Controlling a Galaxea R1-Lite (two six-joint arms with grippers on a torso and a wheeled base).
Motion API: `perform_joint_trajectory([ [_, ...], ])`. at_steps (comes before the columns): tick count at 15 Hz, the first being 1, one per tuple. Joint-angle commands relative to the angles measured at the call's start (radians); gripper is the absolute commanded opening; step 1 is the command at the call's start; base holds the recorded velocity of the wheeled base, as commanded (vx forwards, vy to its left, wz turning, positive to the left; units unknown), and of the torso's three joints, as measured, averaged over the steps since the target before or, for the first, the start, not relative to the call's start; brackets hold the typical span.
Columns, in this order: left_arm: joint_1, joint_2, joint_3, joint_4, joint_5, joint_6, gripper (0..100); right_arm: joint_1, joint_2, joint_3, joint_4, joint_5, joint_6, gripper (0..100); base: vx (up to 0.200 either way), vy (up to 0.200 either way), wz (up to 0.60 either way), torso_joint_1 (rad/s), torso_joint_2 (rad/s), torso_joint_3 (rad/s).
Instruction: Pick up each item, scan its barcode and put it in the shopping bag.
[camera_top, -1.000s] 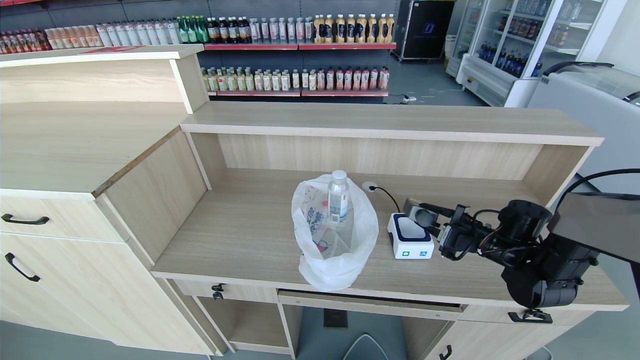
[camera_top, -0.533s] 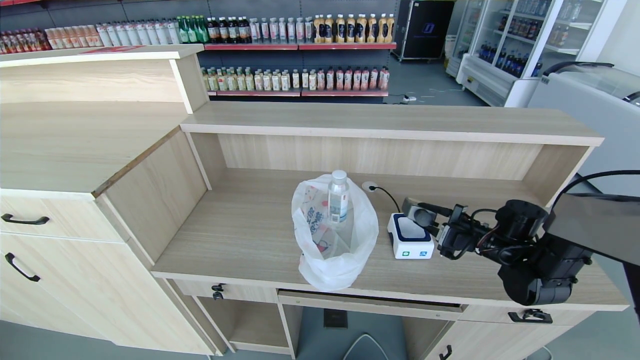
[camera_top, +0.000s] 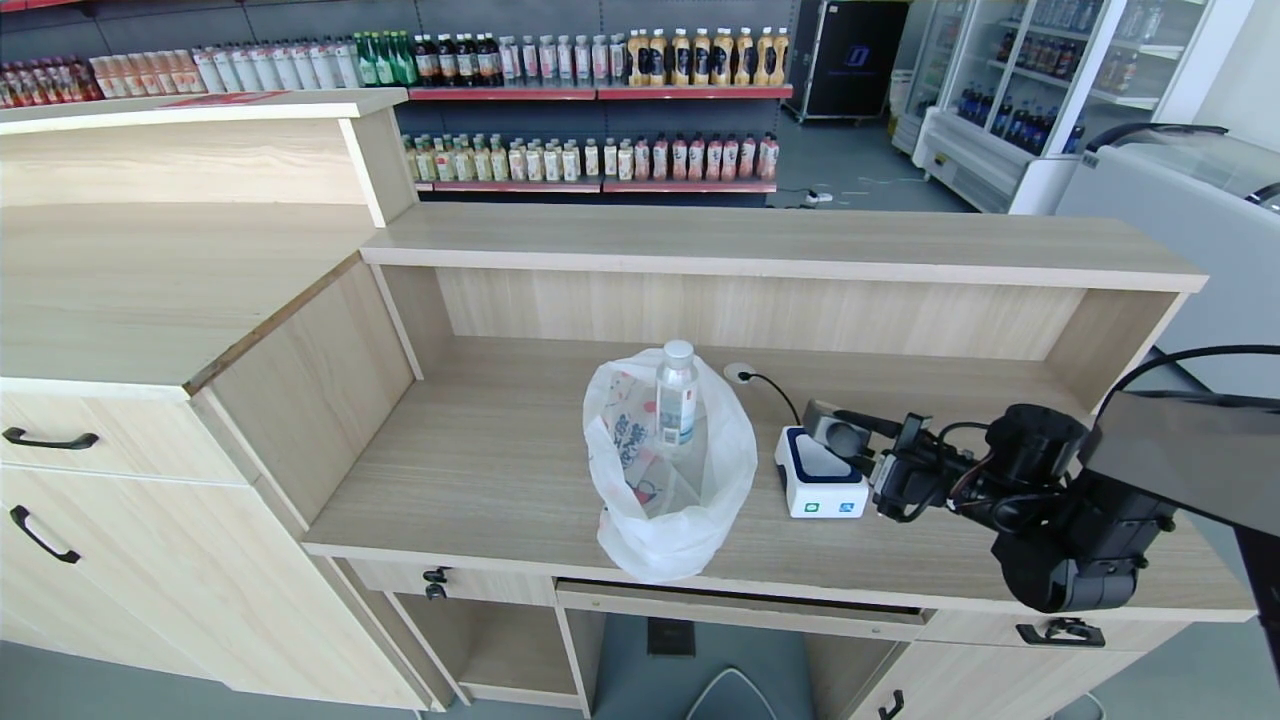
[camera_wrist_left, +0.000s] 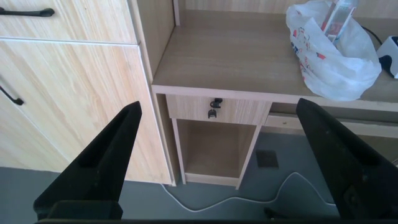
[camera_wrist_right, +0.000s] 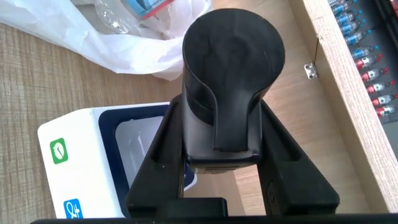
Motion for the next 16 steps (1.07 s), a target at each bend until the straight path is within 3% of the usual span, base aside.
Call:
perform_joint_trajectory([
  [1,0.000,0.000,0.000,0.000,0.000,0.000,100,0.001,0.010,-0.009,-0.001,0.000,0.000,0,0.000,0.000,0.00,0.000,0.00,0.000],
  [16,0.000,0.000,0.000,0.000,0.000,0.000,100,0.002,0.039,-0.045,-0.001,0.014,0.003,0,0.000,0.000,0.00,0.000,0.00,0.000],
])
